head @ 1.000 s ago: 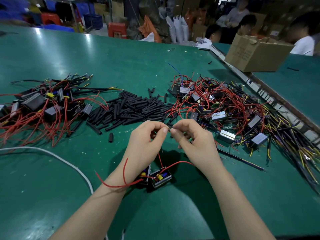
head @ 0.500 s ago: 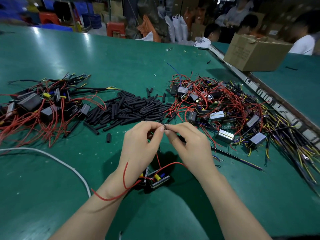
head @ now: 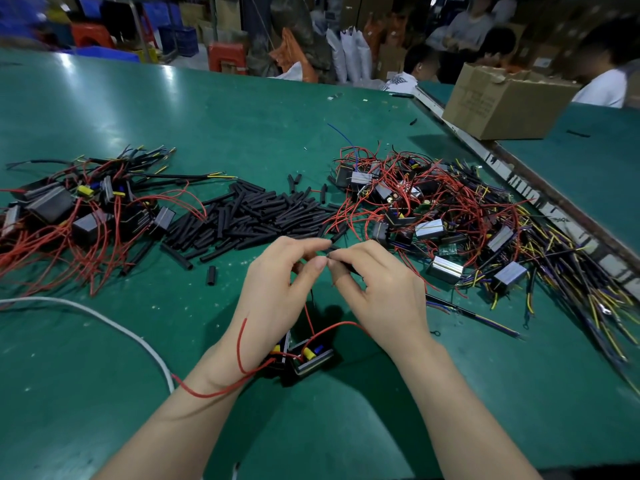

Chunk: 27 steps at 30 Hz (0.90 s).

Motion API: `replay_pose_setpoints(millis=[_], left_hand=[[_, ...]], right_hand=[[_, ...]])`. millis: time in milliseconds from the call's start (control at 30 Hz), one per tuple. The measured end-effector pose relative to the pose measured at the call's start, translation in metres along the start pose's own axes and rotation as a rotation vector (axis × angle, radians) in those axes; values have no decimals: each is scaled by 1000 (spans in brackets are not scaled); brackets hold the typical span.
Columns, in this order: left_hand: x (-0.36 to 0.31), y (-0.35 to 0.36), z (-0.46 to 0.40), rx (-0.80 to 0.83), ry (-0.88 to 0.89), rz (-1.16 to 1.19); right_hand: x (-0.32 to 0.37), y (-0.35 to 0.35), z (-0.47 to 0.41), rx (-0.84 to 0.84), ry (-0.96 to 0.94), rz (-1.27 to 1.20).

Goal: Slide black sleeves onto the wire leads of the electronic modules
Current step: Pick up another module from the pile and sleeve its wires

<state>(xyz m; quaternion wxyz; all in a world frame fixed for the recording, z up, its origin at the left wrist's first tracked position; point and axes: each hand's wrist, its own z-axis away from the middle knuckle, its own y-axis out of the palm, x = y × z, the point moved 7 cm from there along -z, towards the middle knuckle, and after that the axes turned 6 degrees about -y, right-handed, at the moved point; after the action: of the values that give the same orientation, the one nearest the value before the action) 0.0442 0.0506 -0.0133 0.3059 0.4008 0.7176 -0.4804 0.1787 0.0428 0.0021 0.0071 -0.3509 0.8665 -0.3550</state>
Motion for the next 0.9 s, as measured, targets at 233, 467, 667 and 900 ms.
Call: replay_pose_setpoints(millis=[233, 467, 667, 900], left_hand=[[-7, -4, 0, -68, 155, -99], [-9, -4, 1, -101, 268, -112], [-15, -5, 5, -115, 355, -84], [-13, -5, 2, -90, 354, -65]], right_hand=[[-8, 8, 3, 83, 63, -67], [-13, 17, 0, 215, 180, -430], [-21, 22, 2, 329, 385, -700], [-24, 23, 1, 270, 431, -788]])
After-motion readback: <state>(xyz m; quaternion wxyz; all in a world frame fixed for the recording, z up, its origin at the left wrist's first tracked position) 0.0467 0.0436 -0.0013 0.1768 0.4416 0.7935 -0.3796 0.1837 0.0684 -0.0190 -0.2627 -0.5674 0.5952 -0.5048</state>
